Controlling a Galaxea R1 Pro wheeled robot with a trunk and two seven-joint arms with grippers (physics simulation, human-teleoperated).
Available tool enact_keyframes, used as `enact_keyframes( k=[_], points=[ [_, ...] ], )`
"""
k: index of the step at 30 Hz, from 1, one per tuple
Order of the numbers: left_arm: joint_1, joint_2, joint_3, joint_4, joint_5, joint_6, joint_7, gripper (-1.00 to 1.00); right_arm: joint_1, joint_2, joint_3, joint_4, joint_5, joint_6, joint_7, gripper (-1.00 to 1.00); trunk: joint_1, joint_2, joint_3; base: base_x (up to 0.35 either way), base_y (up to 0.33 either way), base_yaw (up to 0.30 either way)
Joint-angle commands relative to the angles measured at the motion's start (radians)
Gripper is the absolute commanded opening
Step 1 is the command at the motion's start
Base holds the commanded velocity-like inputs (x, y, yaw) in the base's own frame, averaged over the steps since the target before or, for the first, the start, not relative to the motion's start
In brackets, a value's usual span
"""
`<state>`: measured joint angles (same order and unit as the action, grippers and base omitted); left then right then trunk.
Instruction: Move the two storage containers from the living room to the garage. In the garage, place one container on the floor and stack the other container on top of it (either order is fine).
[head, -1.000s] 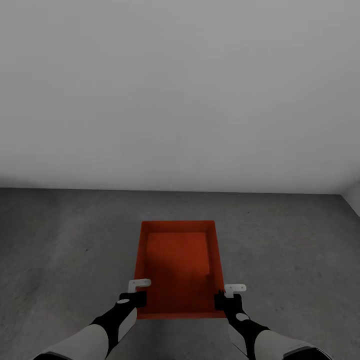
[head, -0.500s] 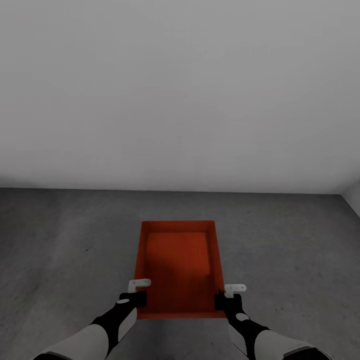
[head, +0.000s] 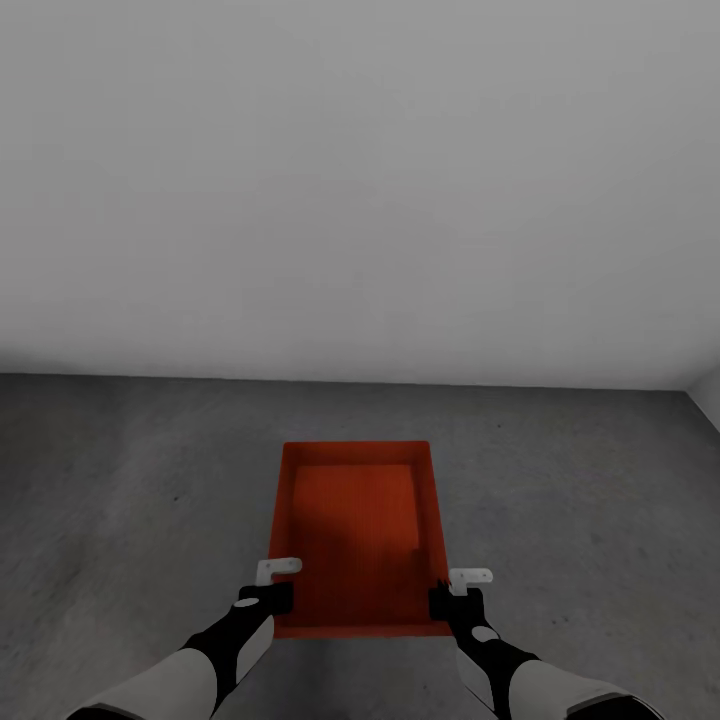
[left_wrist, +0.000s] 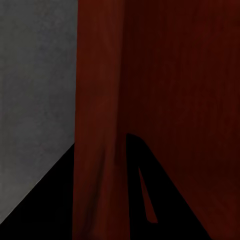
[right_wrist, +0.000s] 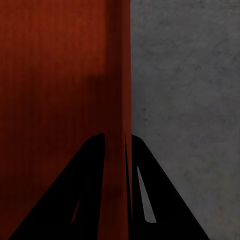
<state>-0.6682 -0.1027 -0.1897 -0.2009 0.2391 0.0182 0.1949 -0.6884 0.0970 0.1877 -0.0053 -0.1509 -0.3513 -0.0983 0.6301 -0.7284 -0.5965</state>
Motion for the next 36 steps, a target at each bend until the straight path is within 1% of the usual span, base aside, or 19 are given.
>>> enact_keyframes(
  k=[1, 25, 34, 36],
  points=[
    [-0.001, 0.017, 0.013, -0.005, -0.009, -0.017, 0.012, -1.0, 0.0, -0.011, -0.054, 0.004, -0.032, -0.006, -0.001, -1.0, 0.0, -0.001, -0.001, 0.0, 0.0, 0.011],
    [-0.001, 0.017, 0.013, -0.006, -0.009, -0.017, 0.012, -1.0, 0.0, -0.011, -0.054, 0.004, -0.032, -0.006, -0.001, -1.0, 0.0, -0.001, -0.001, 0.0, 0.0, 0.001],
    [-0.001, 0.015, 0.019, -0.006, -0.008, -0.015, 0.014, -1.0, 0.0, -0.011, -0.054, 0.004, -0.032, -0.006, -0.001, -1.0, 0.0, -0.001, -0.001, 0.0, 0.0, 0.0],
    [-0.001, 0.015, 0.019, -0.006, -0.008, -0.015, 0.014, -1.0, 0.0, -0.011, -0.054, 0.004, -0.032, -0.006, -0.001, -1.0, 0.008, -0.015, -0.007, 0.0, 0.0, 0.0]
  ],
)
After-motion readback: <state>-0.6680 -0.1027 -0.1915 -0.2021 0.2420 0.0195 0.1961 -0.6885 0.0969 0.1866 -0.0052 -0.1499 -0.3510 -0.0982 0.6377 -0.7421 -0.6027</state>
